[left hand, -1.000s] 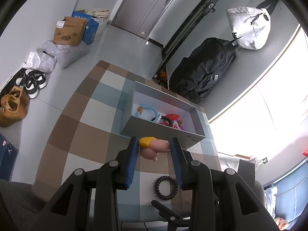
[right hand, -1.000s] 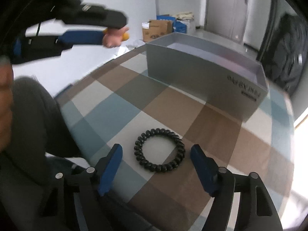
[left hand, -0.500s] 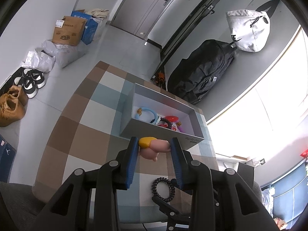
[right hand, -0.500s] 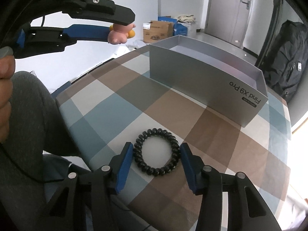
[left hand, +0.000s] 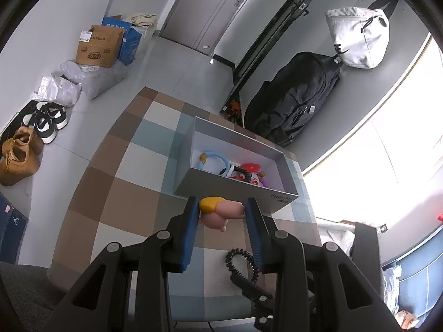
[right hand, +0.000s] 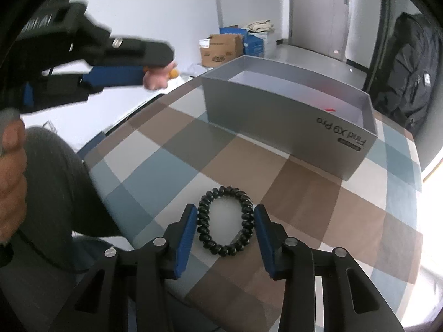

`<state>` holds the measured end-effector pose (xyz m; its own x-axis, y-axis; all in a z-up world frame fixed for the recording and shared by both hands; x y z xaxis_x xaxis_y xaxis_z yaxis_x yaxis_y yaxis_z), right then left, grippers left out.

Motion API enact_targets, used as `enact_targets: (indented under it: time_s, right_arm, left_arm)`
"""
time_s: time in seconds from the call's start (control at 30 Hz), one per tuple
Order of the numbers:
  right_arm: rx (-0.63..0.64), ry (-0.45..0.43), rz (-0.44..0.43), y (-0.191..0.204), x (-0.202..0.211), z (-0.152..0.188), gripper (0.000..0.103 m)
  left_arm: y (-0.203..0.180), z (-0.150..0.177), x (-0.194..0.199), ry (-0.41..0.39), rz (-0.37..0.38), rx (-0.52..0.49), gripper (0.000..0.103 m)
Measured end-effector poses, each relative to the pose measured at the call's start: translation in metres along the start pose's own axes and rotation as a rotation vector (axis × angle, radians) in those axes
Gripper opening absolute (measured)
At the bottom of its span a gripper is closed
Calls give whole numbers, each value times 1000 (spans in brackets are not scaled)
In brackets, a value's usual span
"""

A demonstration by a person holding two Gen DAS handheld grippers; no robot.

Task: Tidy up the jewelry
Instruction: 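Grasp the black coil hair tie with the right tool while the left tool lifts the doll, then carry the doll with the left tool while the right tool carries the hair tie over the box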

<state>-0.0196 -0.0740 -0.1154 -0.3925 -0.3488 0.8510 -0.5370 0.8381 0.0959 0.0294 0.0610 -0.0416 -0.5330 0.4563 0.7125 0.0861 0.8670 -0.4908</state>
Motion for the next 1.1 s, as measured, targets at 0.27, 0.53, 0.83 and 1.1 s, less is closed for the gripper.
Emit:
enact_targets:
  time_s: [0.27,0.53,0.83,1.1]
  right_arm:
    - [-118,-41,-48,-25,14,-6,37]
    - [-205,-111,-81,-46,35,-14,37]
    - [-244,-181,-127,-62,57,-38,37]
    - [-256,-224,-119,-83,69,-64,37]
  left_arm:
    - [-6,2,-8,21,-31,-27,28]
    - [-12,1,-20,46,-53,-42,28]
    - [-27,-12,-24,44,-49,-70,28]
    - [-40,-34,-37,51,-63,-88,28]
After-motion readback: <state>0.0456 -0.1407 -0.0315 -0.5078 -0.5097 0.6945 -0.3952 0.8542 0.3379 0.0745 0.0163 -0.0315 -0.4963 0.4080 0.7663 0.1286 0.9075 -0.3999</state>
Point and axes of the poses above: each gripper's, at about its wrist camera, not at the fingertips, and x roughly against the way its jaws point, y to its left, z to its underside, the point moved 2 cm from there along -x, roughly the way its jaws point, and after that the axes turned 6 degrees about y, right-handed, at the moved point
